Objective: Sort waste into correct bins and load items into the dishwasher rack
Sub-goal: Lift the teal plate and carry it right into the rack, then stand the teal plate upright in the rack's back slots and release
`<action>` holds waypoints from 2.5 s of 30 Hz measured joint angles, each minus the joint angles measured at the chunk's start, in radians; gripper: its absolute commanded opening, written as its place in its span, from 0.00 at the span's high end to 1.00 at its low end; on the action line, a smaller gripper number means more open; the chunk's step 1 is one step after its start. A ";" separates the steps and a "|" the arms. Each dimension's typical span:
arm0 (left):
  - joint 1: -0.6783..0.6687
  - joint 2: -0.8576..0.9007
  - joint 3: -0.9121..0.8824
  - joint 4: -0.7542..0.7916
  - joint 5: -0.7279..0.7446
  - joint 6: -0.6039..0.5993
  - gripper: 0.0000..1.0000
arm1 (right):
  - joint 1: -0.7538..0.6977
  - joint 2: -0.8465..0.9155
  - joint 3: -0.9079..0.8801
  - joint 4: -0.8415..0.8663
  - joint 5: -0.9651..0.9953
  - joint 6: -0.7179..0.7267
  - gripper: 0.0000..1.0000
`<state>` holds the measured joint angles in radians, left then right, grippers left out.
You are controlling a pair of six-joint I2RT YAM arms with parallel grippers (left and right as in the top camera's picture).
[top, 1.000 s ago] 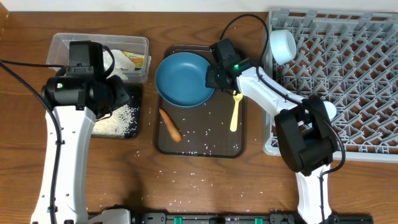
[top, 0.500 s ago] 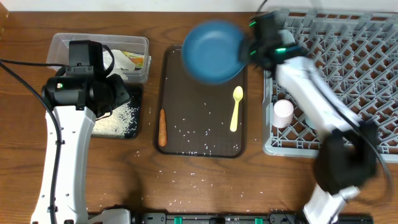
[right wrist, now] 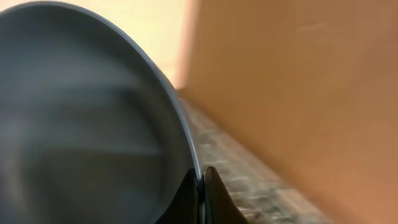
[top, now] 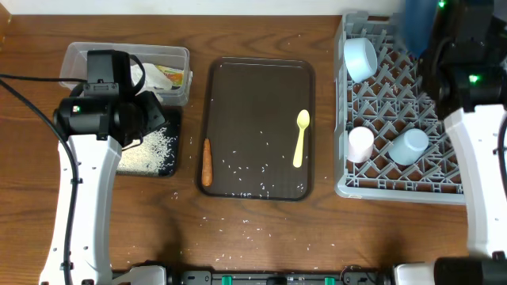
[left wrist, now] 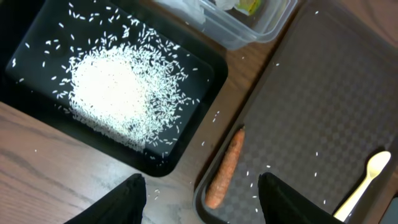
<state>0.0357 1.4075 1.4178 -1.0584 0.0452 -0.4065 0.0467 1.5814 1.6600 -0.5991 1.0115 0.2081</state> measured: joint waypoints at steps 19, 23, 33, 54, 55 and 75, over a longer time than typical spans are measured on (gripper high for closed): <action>0.000 0.000 -0.002 0.060 0.000 -0.009 0.39 | -0.229 0.282 -0.008 0.535 -0.031 -0.891 0.99; 0.000 0.000 -0.003 0.062 0.000 -0.012 0.39 | -0.229 0.324 -0.008 0.556 -0.094 -1.058 0.99; 0.000 0.000 -0.003 0.090 0.000 -0.012 0.38 | -0.229 0.395 -0.008 0.560 -0.148 -1.194 0.99; 0.000 0.000 -0.003 0.091 0.000 -0.013 0.38 | -0.130 0.399 0.004 0.370 -0.185 -1.182 0.39; 0.000 0.000 -0.003 0.091 0.000 -0.013 0.38 | -0.130 0.400 0.003 0.365 -0.188 -1.170 0.30; 0.000 0.000 -0.003 0.092 0.000 -0.013 0.38 | -0.116 0.380 -0.006 0.332 -0.266 -1.016 0.01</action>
<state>0.0357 1.4075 1.4151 -0.9668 0.0452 -0.4191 -0.0689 1.9614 1.6539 -0.2668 0.7452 -0.8078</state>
